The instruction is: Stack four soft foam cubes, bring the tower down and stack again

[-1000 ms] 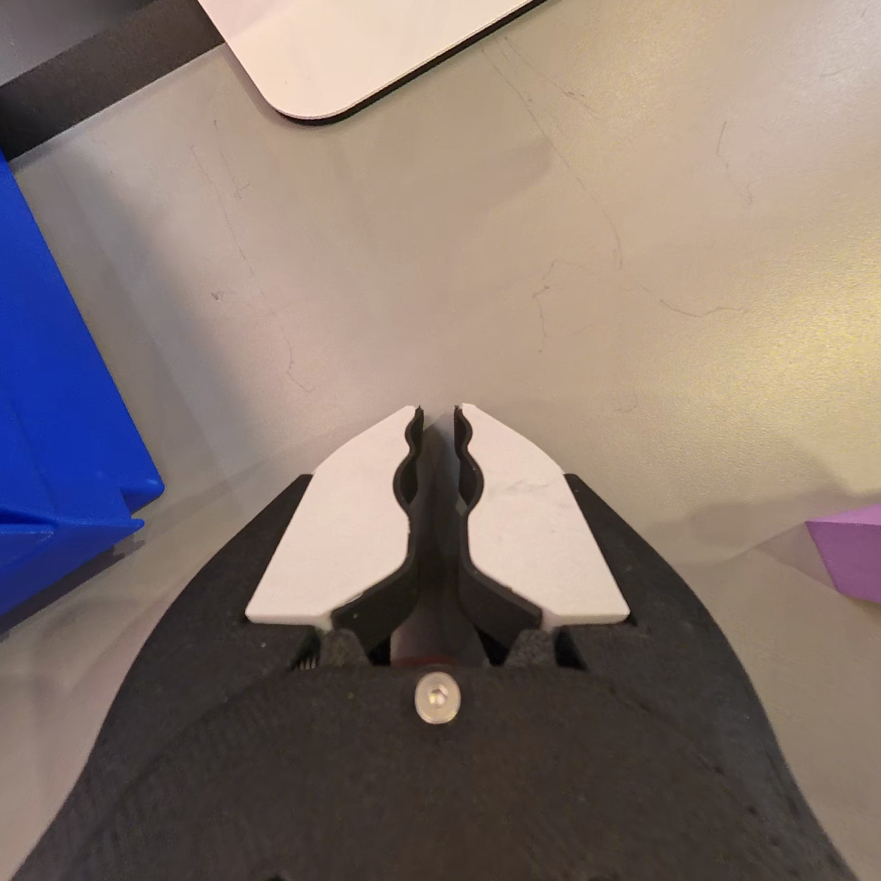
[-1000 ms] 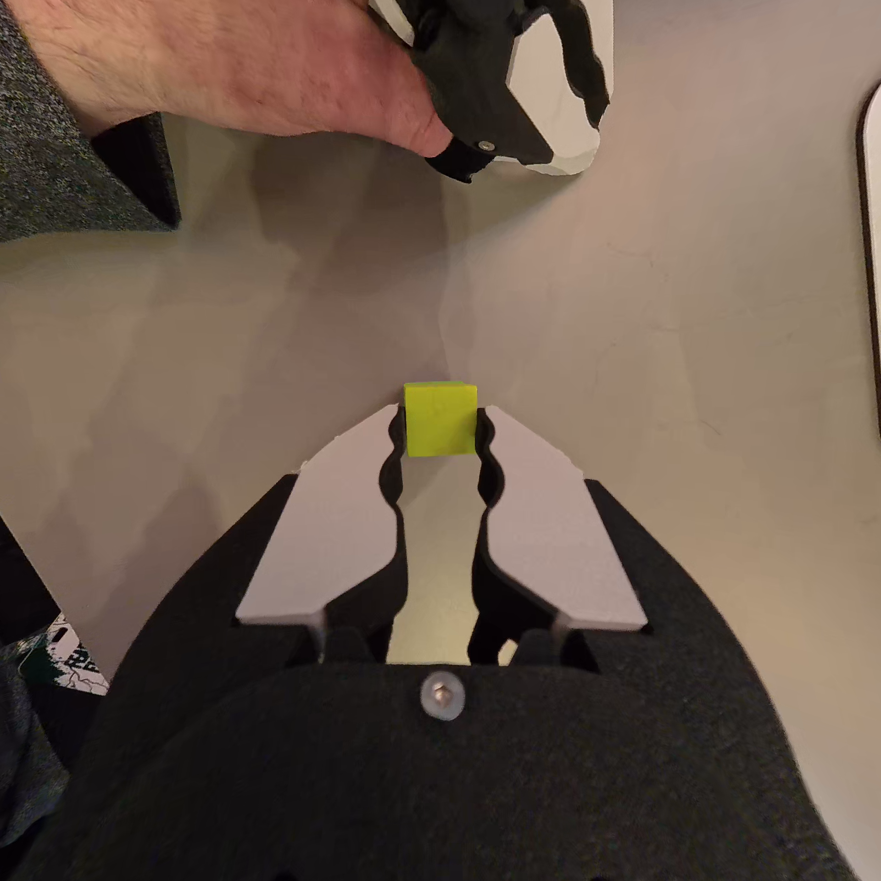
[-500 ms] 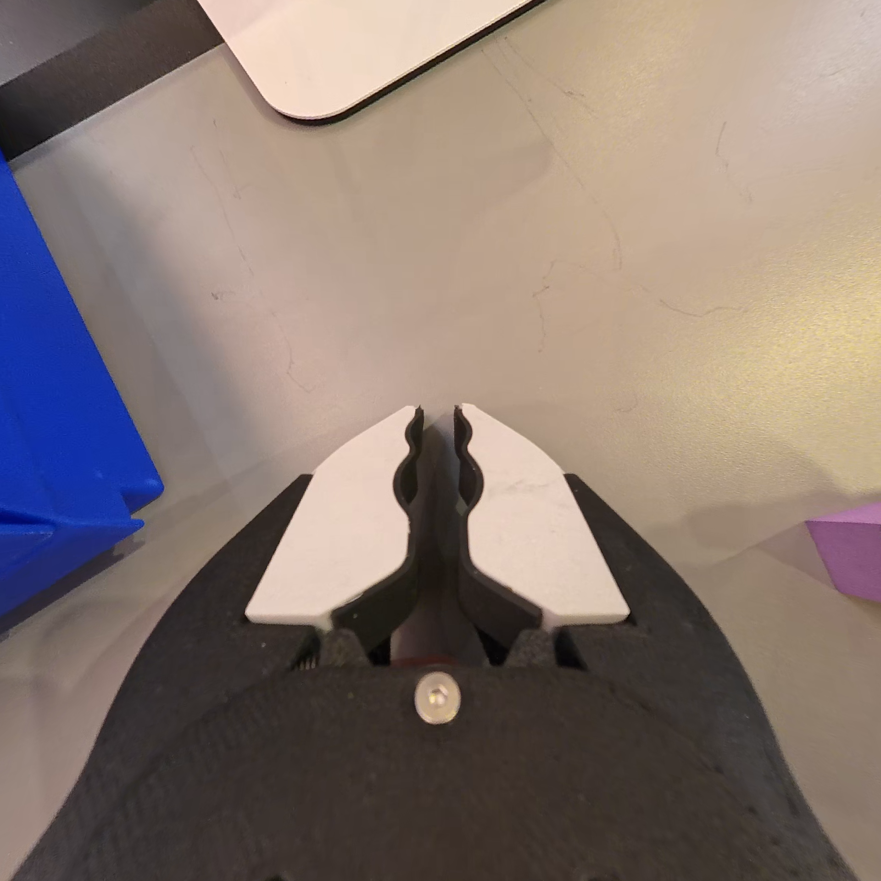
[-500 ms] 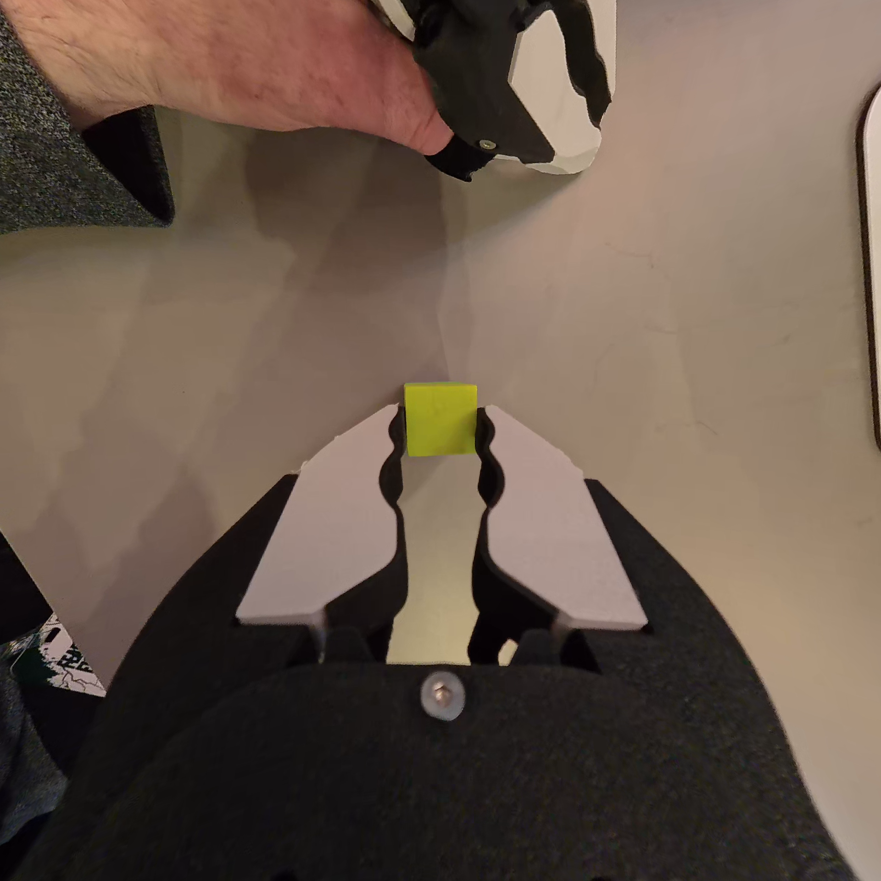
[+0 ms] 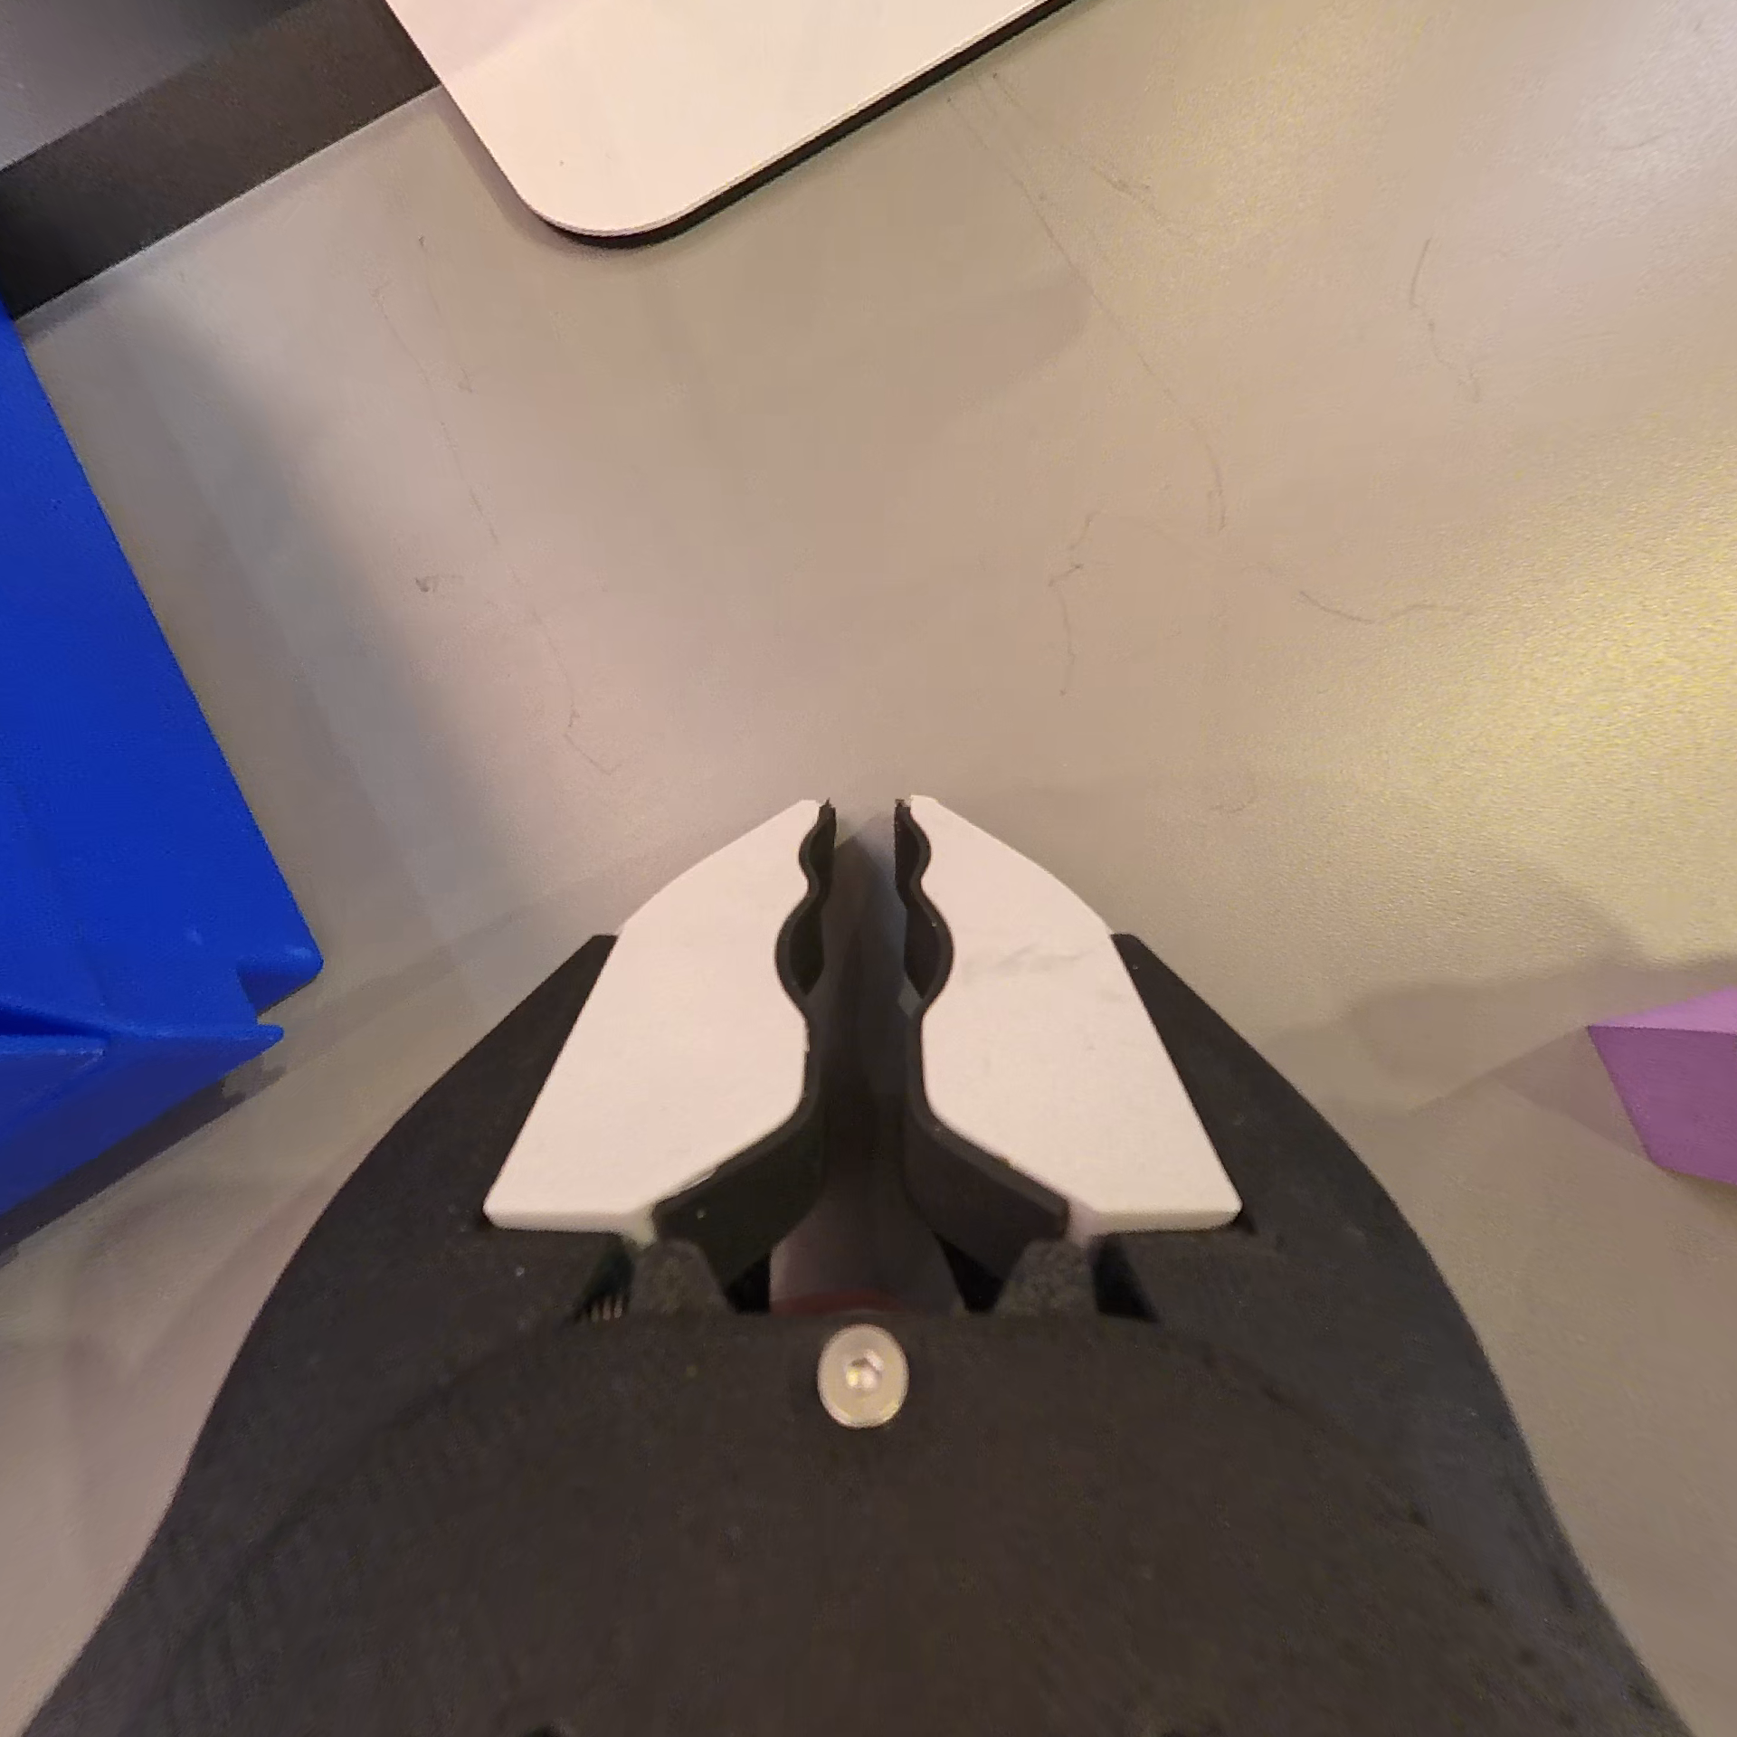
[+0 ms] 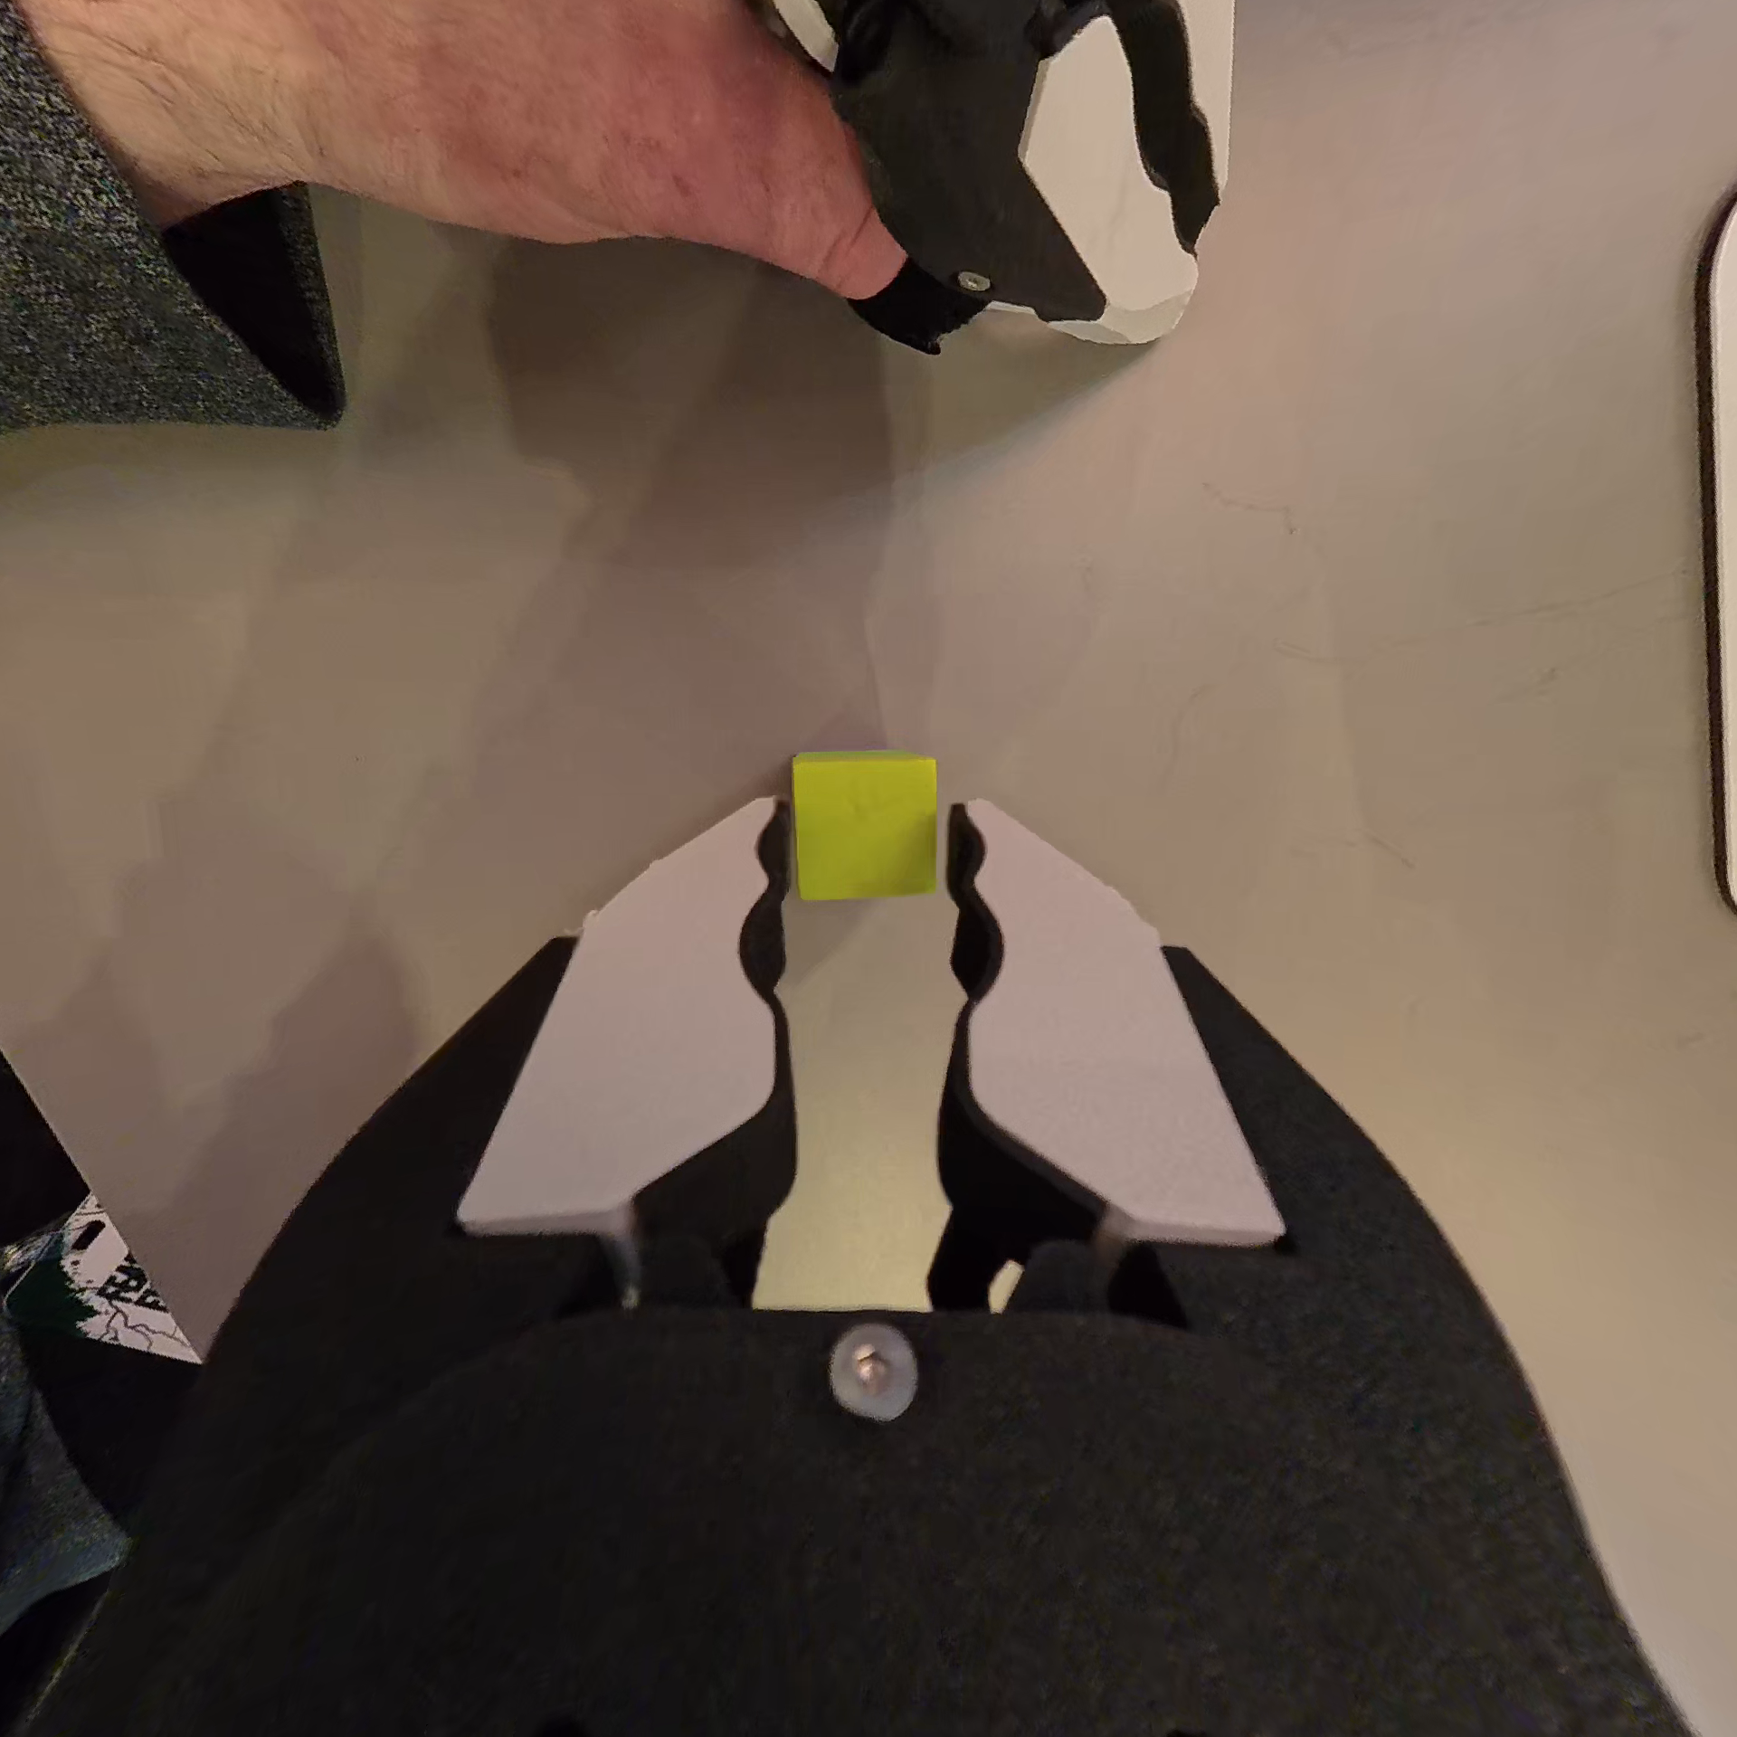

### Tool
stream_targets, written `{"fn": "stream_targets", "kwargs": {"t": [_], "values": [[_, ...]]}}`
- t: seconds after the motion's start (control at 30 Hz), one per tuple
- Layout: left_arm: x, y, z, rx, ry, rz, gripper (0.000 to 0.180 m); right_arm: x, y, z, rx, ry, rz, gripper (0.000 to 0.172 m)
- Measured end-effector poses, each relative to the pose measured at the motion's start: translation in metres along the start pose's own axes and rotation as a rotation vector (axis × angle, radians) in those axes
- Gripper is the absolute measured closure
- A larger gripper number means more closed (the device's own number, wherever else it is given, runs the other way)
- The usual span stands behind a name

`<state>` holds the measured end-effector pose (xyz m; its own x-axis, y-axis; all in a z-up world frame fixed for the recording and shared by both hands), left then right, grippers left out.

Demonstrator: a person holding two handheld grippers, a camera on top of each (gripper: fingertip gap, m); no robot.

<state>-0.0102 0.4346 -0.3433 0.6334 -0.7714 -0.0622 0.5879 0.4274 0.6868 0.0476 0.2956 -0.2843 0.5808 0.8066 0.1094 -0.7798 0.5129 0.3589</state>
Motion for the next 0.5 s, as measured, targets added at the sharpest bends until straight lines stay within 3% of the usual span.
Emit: {"fn": "stream_targets", "kwargs": {"t": [0.13, 0.27, 0.5], "values": [[0.0, 0.0, 0.0, 0.0, 0.001, -0.003, 0.169, 0.001, 0.002, 0.004, 0.021, 0.003, -0.017, 0.126], [0.0, 0.0, 0.0, 0.0, 0.0, -0.003, 0.169, 0.023, -0.008, 0.029, 0.058, -0.066, -0.053, 0.127], [0.0, 0.0, 0.0, 0.001, 0.001, -0.004, 0.169, 0.09, -0.089, 0.088, 0.083, -0.221, -0.25, 0.128]]}}
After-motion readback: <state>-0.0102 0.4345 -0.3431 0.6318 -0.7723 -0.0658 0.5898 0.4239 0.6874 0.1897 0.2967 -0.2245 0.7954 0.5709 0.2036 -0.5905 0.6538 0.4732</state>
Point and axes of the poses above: each gripper's, where its closed fingertips meet, z back along the fingers, y out of its top, x = y × z across the jaws, the point moved 1 cm from there along z, back along the fingers
